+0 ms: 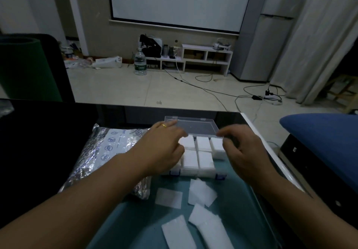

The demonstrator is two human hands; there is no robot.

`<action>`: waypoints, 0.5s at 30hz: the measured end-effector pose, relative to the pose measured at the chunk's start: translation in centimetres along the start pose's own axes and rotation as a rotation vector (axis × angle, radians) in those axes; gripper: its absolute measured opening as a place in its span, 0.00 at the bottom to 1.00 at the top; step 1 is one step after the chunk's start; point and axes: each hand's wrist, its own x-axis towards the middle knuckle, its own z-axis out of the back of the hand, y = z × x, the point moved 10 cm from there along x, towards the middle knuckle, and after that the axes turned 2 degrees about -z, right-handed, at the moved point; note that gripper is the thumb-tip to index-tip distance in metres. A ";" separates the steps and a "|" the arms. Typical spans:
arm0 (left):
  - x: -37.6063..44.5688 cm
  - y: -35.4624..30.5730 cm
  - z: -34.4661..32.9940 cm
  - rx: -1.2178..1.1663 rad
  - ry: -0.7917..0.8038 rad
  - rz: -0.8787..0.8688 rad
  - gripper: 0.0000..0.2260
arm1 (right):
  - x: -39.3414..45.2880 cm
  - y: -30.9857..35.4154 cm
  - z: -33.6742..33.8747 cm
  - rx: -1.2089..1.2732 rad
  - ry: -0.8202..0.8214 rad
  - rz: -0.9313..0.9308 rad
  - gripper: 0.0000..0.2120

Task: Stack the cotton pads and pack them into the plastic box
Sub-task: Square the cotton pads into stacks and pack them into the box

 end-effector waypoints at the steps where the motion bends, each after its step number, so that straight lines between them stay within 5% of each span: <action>1: -1.1 -0.8 0.2 -0.018 -0.003 0.007 0.18 | -1.4 0.3 0.6 -0.012 0.035 -0.049 0.08; 4: -5.1 -3.3 0.0 -0.052 -0.019 0.037 0.17 | -6.4 0.5 -0.4 -0.072 0.324 -0.224 0.08; 8: -10.5 -5.4 -2.9 -0.038 0.068 0.171 0.17 | -11.9 1.2 -3.4 -0.308 0.639 -0.268 0.20; 15: -12.5 -4.5 -7.4 0.016 0.172 0.291 0.21 | -12.7 0.1 -6.7 -0.325 0.713 -0.315 0.27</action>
